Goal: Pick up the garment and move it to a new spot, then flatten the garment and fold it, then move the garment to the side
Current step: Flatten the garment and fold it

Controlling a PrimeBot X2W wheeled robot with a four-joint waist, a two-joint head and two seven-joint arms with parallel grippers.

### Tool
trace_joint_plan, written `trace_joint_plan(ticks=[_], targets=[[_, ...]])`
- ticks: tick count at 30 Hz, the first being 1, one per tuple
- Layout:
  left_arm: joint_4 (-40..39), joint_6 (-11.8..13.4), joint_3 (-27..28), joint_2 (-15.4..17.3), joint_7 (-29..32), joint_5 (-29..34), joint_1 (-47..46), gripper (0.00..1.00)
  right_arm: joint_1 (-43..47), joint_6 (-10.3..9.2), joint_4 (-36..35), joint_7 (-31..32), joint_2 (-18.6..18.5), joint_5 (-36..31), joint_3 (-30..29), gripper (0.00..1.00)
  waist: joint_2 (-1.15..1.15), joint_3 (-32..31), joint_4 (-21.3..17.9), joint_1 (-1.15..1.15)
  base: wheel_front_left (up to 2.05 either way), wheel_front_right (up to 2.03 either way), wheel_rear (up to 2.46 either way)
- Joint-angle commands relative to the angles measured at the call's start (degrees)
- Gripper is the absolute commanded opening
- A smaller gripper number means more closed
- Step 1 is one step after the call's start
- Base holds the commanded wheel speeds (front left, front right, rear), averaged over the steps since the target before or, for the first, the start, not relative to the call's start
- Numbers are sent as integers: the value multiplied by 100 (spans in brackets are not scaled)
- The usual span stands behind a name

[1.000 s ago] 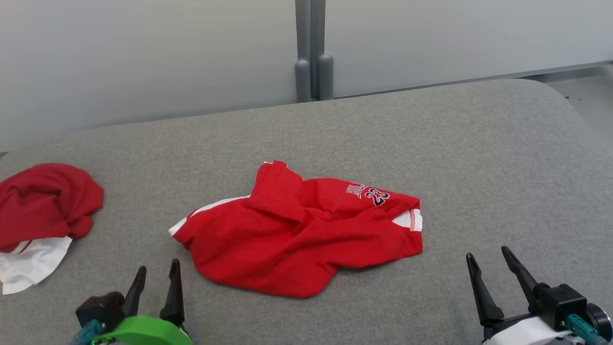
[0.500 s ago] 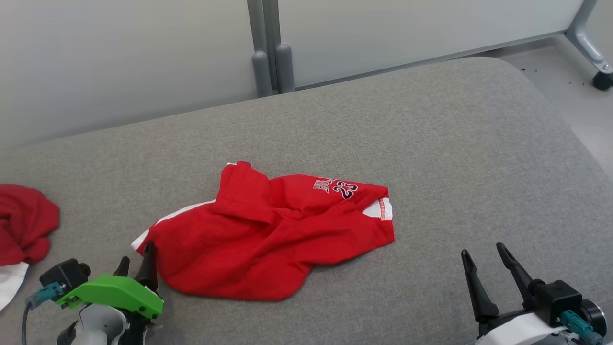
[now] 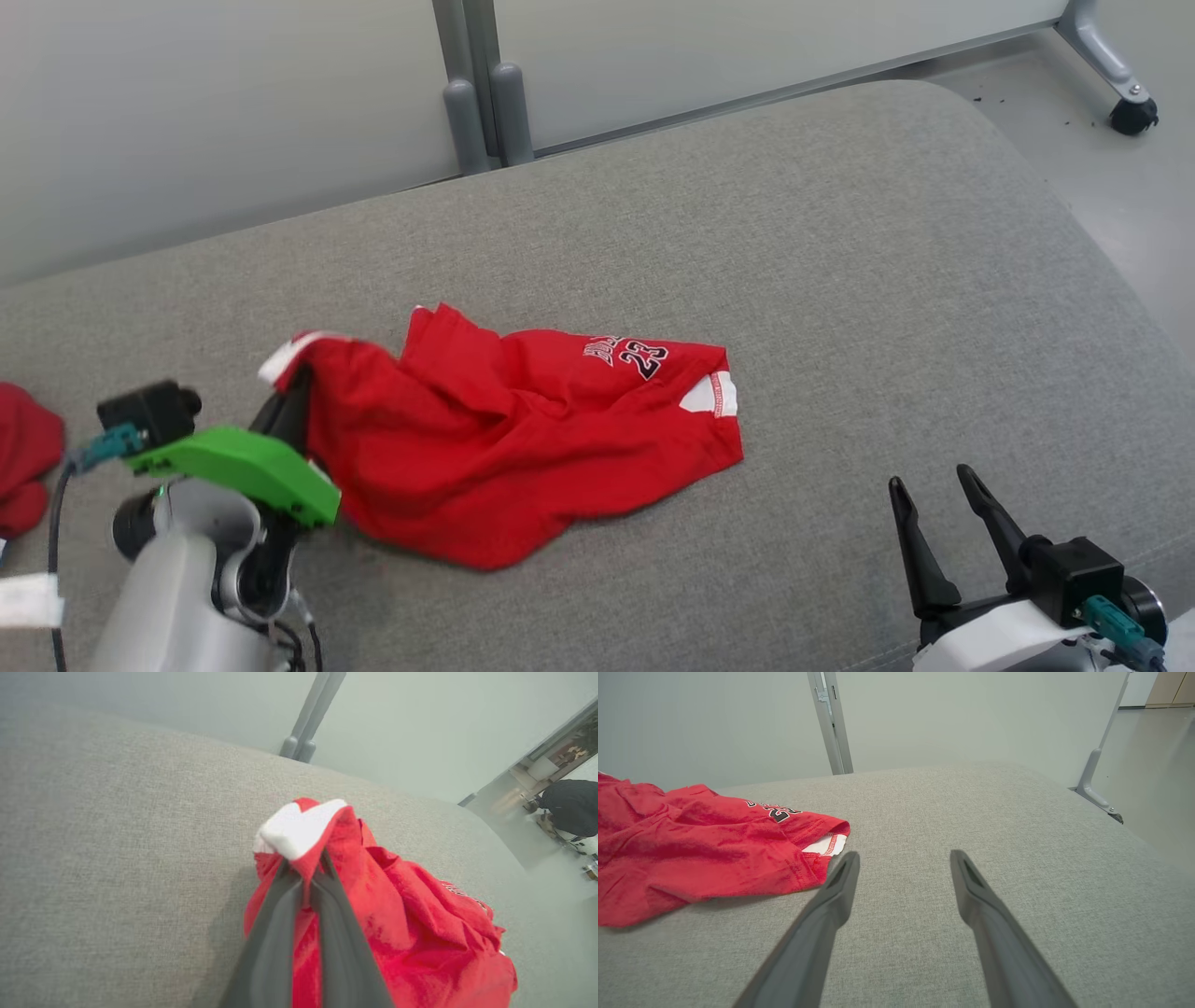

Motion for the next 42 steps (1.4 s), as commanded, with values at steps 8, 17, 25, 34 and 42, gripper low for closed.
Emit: trace_joint_plan(ticks=[8, 17, 25, 34, 42], targets=[[-1418, -6, -753, 365, 764, 501, -1425, 0, -42, 1, 101, -16, 210, 47, 76, 100, 65, -142, -311, 0, 0, 0, 0], [-1706, -6, -1503, 364, 1488, 1012, -2724, 0, 11, 1, 159, -17, 394, 99, 50, 100, 65, -175, -659, 0, 0, 0, 0], [-1659, -13, -2054, 148, 1111, 1312, -3252, 0, 15, 1, 169, -17, 447, 80, -45, 100, 65, -238, -832, 0, 0, 0, 0], [-2117, 474, -2496, 364, 50, 1492, -476, 0, 191, 1, 174, -17, 463, 38, -117, 100, 65, -221, -660, 0, 0, 0, 0], [-1769, 917, -2678, 162, -1223, 1681, 1013, 0, 71, 1, 148, -16, 318, -18, -138, 100, 65, -84, -183, 0, 0, 0, 0]])
